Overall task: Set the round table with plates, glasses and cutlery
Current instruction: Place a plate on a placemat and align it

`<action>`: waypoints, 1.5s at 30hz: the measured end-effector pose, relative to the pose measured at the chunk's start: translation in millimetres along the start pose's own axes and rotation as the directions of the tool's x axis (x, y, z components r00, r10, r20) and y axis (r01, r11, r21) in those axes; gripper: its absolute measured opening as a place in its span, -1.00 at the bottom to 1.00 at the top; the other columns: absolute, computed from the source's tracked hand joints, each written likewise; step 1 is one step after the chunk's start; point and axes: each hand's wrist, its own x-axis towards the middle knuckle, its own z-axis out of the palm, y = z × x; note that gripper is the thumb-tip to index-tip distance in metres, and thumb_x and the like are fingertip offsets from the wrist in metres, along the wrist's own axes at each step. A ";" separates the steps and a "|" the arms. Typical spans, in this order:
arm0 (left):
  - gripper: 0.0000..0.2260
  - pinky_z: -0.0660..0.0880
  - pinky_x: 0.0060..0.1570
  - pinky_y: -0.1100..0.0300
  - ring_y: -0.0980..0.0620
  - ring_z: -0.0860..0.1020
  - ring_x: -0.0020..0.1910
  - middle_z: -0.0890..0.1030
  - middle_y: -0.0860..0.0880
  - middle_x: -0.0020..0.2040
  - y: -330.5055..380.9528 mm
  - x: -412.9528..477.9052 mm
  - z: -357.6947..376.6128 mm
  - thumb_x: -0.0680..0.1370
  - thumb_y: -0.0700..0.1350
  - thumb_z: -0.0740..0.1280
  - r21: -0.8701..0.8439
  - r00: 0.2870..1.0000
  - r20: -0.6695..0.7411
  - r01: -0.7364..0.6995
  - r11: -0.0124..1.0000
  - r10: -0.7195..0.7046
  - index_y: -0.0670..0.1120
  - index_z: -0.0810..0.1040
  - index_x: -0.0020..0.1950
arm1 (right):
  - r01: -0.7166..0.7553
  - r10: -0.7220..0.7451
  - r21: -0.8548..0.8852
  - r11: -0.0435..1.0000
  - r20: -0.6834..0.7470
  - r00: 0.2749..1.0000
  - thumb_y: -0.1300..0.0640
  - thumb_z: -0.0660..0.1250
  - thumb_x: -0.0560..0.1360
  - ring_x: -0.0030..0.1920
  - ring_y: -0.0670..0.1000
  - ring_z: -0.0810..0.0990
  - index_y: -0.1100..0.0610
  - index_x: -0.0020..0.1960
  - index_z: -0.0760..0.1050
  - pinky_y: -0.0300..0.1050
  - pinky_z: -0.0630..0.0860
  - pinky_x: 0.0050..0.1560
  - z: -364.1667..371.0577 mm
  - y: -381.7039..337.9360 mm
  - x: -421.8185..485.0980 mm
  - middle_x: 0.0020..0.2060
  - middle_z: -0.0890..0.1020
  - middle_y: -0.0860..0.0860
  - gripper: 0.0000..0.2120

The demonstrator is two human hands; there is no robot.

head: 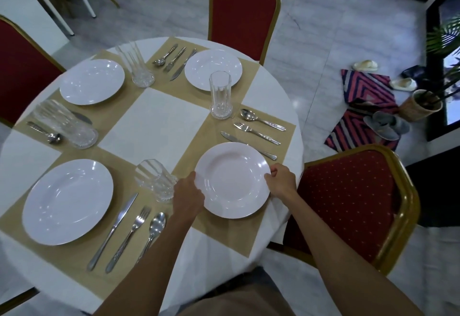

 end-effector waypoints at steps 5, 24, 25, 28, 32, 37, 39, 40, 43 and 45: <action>-0.70 0.41 0.12 0.07 -0.19 0.45 0.22 0.50 -0.20 0.19 30.8 -5.7 -6.2 0.48 -0.29 0.27 0.020 1.000 0.008 0.002 1.000 -0.002 -0.22 0.49 0.22 | 0.055 -0.057 -0.021 0.998 -0.077 0.995 0.10 0.25 0.57 -0.08 0.06 0.55 0.16 -0.03 0.60 -0.15 0.40 -0.08 -12.0 0.0 3.3 -0.11 0.65 0.03 -0.81; -0.54 0.31 0.33 -0.01 -0.15 0.44 0.27 0.56 -0.19 0.21 143.7 79.2 56.2 0.61 0.17 0.14 0.377 0.913 0.163 -0.407 0.832 0.373 -0.14 0.57 0.25 | 0.338 -0.371 -0.295 0.894 -0.061 0.927 0.05 0.46 0.48 -0.02 0.05 0.56 -0.01 -0.09 0.69 -0.11 0.52 -0.10 -11.9 -15.8 88.6 -0.18 0.67 -0.02 -0.96; -0.53 0.31 0.32 -0.01 -0.15 0.45 0.25 0.58 -0.19 0.19 143.9 81.6 58.0 0.61 0.18 0.12 0.390 0.915 0.170 -0.403 0.828 0.365 -0.14 0.58 0.23 | 0.345 -0.375 -0.292 0.892 -0.052 0.926 0.05 0.46 0.47 -0.02 0.05 0.55 -0.02 -0.11 0.69 -0.08 0.53 -0.07 -12.4 -15.1 90.1 -0.18 0.67 -0.02 -0.96; -0.54 0.32 0.29 -0.01 -0.15 0.47 0.21 0.59 -0.19 0.15 147.5 86.9 62.0 0.61 0.19 0.10 0.413 0.917 0.180 -0.399 0.819 0.356 -0.12 0.59 0.17 | 0.374 -0.400 -0.287 0.882 -0.035 0.916 0.09 0.46 0.46 -0.02 0.05 0.54 -0.03 -0.11 0.69 -0.04 0.53 -0.03 -14.0 -14.7 93.4 -0.18 0.67 -0.03 -0.95; -0.52 0.29 0.31 -0.04 -0.19 0.45 0.23 0.54 -0.19 0.21 152.0 89.3 64.1 0.61 0.20 0.09 0.462 0.933 0.202 -0.360 0.810 0.299 -0.10 0.59 0.21 | 0.374 -0.400 -0.275 0.886 -0.044 0.915 0.10 0.45 0.46 -0.03 0.03 0.53 -0.03 -0.12 0.70 -0.06 0.51 -0.05 -14.7 -12.5 98.7 -0.19 0.67 -0.06 -0.94; -0.50 0.27 0.32 -0.05 -0.19 0.46 0.25 0.51 -0.19 0.27 153.1 94.1 67.3 0.61 0.23 0.05 0.512 0.938 0.230 -0.342 0.788 0.258 -0.05 0.58 0.26 | 0.347 -0.375 -0.244 0.906 -0.078 0.924 0.04 0.46 0.44 -0.07 0.05 0.58 -0.03 -0.16 0.68 -0.01 0.57 -0.10 -10.5 -4.9 99.9 -0.23 0.66 -0.08 -0.97; -0.51 0.25 0.31 -0.04 -0.18 0.45 0.26 0.50 -0.18 0.28 153.0 96.2 67.2 0.61 0.23 0.05 0.521 0.938 0.236 -0.344 0.781 0.255 -0.03 0.56 0.28 | 0.354 -0.380 -0.240 0.904 -0.068 0.922 0.04 0.47 0.44 -0.08 0.05 0.59 -0.04 -0.15 0.68 0.00 0.58 -0.09 -9.9 -5.3 102.1 -0.22 0.66 -0.07 -0.98; -0.51 0.25 0.31 -0.04 -0.18 0.44 0.26 0.49 -0.18 0.28 153.1 97.1 67.3 0.60 0.24 0.05 0.527 0.938 0.238 -0.342 0.778 0.250 -0.02 0.56 0.28 | 0.353 -0.378 -0.238 0.905 -0.066 0.923 0.04 0.46 0.44 -0.08 0.04 0.58 -0.04 -0.14 0.68 -0.01 0.58 -0.10 -10.1 -5.8 103.7 -0.22 0.66 -0.07 -0.98; -0.49 0.21 0.34 -0.07 -0.20 0.39 0.32 0.46 -0.20 0.31 155.0 97.9 67.6 0.60 0.26 0.04 0.545 0.942 0.248 -0.328 0.771 0.226 -0.01 0.55 0.30 | 0.346 -0.370 -0.239 0.907 -0.063 0.927 0.04 0.46 0.45 -0.07 0.03 0.57 -0.06 -0.14 0.68 -0.02 0.58 -0.10 -11.4 -6.4 106.5 -0.22 0.64 -0.06 -0.98; -0.49 0.20 0.35 -0.08 -0.20 0.38 0.34 0.45 -0.20 0.32 155.5 98.8 67.9 0.60 0.26 0.03 0.543 0.942 0.249 -0.327 0.774 0.223 0.01 0.55 0.30 | 0.346 -0.371 -0.244 0.906 -0.063 0.927 0.04 0.47 0.45 -0.08 0.03 0.57 -0.06 -0.14 0.68 -0.03 0.58 -0.10 -12.5 -5.0 106.7 -0.22 0.65 -0.07 -0.98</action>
